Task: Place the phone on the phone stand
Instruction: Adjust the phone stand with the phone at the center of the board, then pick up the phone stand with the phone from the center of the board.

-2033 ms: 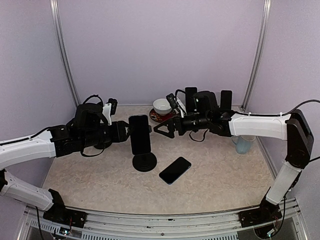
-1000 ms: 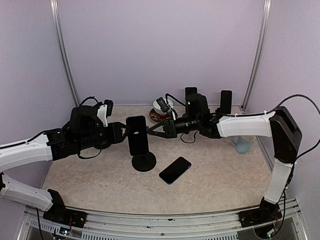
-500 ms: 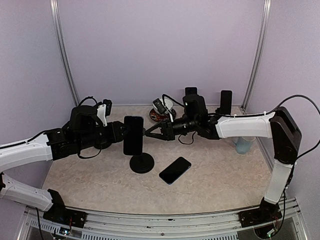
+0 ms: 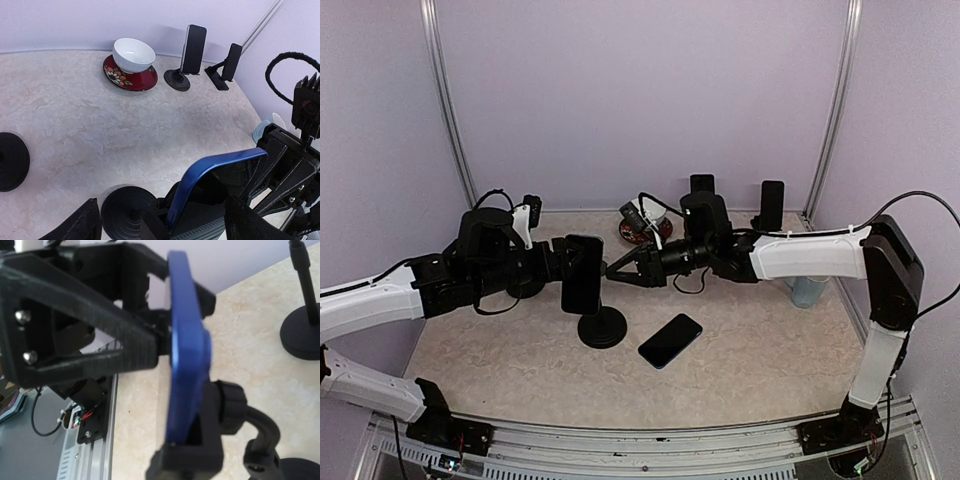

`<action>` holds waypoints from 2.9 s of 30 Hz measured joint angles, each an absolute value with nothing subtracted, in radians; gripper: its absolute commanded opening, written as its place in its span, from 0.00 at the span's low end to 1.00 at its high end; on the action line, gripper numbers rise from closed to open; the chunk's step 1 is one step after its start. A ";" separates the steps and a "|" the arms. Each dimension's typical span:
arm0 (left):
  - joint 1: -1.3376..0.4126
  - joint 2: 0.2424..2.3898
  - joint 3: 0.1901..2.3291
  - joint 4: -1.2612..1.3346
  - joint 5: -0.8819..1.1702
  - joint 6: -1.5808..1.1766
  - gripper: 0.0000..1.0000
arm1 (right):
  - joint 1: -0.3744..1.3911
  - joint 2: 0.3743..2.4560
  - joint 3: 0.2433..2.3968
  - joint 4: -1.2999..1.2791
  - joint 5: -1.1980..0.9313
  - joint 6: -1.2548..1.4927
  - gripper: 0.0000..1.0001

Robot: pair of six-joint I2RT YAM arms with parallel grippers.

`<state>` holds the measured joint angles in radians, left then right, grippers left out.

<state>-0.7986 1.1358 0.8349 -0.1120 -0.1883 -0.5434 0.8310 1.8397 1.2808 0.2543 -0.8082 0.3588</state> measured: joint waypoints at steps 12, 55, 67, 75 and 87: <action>-0.832 1.156 0.933 -0.151 -0.228 -0.513 0.99 | 0.841 1.785 1.274 0.165 -0.714 0.320 0.41; -1.012 1.461 1.302 -0.507 -0.562 -0.541 0.96 | 0.705 1.473 1.000 0.083 -0.519 0.271 1.00; -1.071 1.543 1.398 -0.623 -0.719 -0.547 0.86 | 0.691 1.473 0.978 0.100 -0.522 0.271 1.00; -1.073 1.545 1.398 -0.640 -0.750 -0.556 0.75 | 0.690 1.473 0.969 0.105 -0.531 0.274 1.00; -1.074 1.546 1.399 -0.640 -0.751 -0.556 0.57 | 0.688 1.472 0.968 0.113 -0.538 0.278 1.00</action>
